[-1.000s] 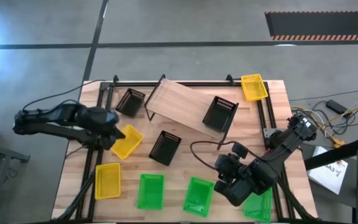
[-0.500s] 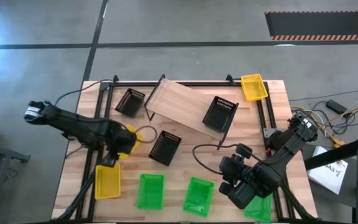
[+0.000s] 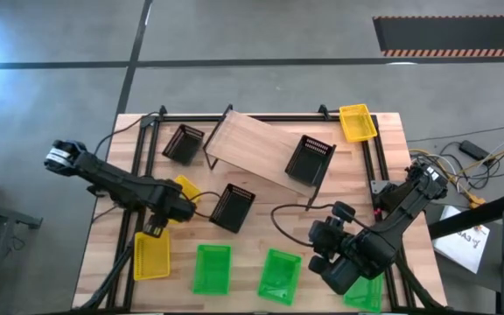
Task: Stack baskets on shelf by color
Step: Put the middle left yellow bin on the shelf
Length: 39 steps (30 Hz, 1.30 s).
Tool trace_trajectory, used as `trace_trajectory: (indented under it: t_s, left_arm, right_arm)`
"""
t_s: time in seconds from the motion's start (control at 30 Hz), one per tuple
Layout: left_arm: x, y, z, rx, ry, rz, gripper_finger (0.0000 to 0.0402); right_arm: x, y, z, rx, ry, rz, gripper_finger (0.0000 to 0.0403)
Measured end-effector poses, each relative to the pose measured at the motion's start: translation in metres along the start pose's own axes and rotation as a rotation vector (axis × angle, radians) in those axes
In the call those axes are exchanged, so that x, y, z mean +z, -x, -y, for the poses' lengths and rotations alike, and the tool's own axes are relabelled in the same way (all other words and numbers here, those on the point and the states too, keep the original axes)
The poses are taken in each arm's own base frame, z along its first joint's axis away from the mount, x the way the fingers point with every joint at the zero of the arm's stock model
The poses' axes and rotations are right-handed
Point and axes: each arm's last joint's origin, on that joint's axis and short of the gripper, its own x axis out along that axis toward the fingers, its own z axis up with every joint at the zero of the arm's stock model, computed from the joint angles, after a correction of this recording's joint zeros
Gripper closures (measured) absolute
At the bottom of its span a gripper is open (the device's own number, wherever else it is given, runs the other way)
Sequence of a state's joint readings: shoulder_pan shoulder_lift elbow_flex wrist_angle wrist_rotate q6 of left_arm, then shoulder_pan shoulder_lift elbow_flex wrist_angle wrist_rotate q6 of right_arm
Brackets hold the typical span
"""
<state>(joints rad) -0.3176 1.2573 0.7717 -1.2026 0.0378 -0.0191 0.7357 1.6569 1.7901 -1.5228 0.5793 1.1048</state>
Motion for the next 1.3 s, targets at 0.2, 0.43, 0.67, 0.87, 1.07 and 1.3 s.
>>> trace_trajectory:
  t_s: [0.2,0.43,0.67,0.87,1.07,1.3]
  left_arm:
    - [0.005,-0.006,-0.001,0.026,0.012,-0.018,0.0245]
    - [0.011,-0.015,-0.001,0.037,0.02,-0.038,0.0245]
    - [0.017,-0.026,-0.002,0.047,0.024,-0.088,0.0286]
    - [0.017,-0.021,-0.002,0.045,0.024,-0.078,0.0373]
    - [0.013,0.013,0.0,0.01,0.007,-0.071,0.0398]
    - [0.025,0.103,0.01,-0.192,-0.1,0.182,0.0401]
  right_arm:
    - [-0.001,0.0,0.001,-0.013,0.016,-0.006,0.0264]
    - [-0.004,0.002,0.0,-0.008,0.025,-0.005,0.0264]
    - [-0.006,0.003,-0.001,-0.005,0.032,-0.004,0.0264]
    - [-0.007,0.004,-0.002,-0.001,0.026,-0.004,0.0264]
    - [-0.007,0.004,-0.002,-0.001,0.032,-0.005,0.0264]
    - [-0.006,0.008,0.003,0.009,0.076,0.001,0.0264]
